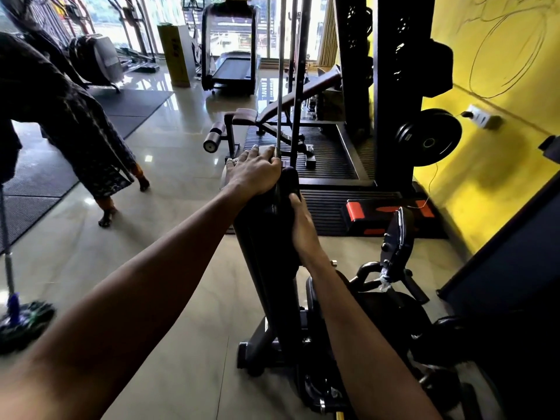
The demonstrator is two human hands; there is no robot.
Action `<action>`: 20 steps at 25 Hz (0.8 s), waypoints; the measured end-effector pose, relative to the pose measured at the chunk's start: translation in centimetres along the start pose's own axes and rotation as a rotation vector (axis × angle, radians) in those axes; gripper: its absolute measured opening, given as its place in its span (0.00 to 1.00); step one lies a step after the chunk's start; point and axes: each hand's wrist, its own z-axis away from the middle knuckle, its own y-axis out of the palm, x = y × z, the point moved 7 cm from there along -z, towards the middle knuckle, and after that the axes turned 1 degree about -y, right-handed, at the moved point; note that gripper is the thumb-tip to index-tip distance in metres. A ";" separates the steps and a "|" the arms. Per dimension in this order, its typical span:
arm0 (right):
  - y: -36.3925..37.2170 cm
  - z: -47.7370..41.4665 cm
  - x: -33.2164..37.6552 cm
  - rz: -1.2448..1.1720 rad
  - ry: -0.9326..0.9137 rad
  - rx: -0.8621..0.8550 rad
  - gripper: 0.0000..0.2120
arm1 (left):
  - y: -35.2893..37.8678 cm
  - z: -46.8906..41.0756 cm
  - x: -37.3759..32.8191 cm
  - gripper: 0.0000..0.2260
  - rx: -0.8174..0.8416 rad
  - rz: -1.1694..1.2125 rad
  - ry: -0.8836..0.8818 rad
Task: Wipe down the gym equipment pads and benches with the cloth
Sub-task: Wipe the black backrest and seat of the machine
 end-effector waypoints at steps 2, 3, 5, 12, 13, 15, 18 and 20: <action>-0.4 0.4 -1.8 0.036 0.077 -0.035 0.33 | -0.1 0.6 0.0 0.25 -0.012 -0.003 0.015; -0.5 0.7 -1.6 0.002 0.138 -0.041 0.33 | -0.1 1.0 0.1 0.25 -0.016 -0.001 0.027; 0.1 0.7 -1.1 -0.127 0.246 0.013 0.34 | 0.0 1.7 0.0 0.25 -0.025 0.004 0.057; 0.9 4.6 2.3 -0.057 0.065 -0.089 0.29 | 0.2 3.3 0.0 0.25 -0.056 0.020 0.101; 0.8 5.4 1.5 -0.025 0.034 -0.121 0.29 | 0.3 3.5 0.0 0.25 -0.063 0.021 0.112; 0.3 6.2 -1.1 0.016 0.088 -0.167 0.35 | 0.4 3.9 0.2 0.25 -0.083 0.036 0.128; -0.3 7.6 -3.0 -0.069 0.314 -0.207 0.33 | 0.7 4.7 0.4 0.25 -0.099 0.075 0.160; 0.3 7.9 -1.1 -0.175 0.335 -0.170 0.27 | 0.8 5.4 0.5 0.24 -0.124 0.088 0.192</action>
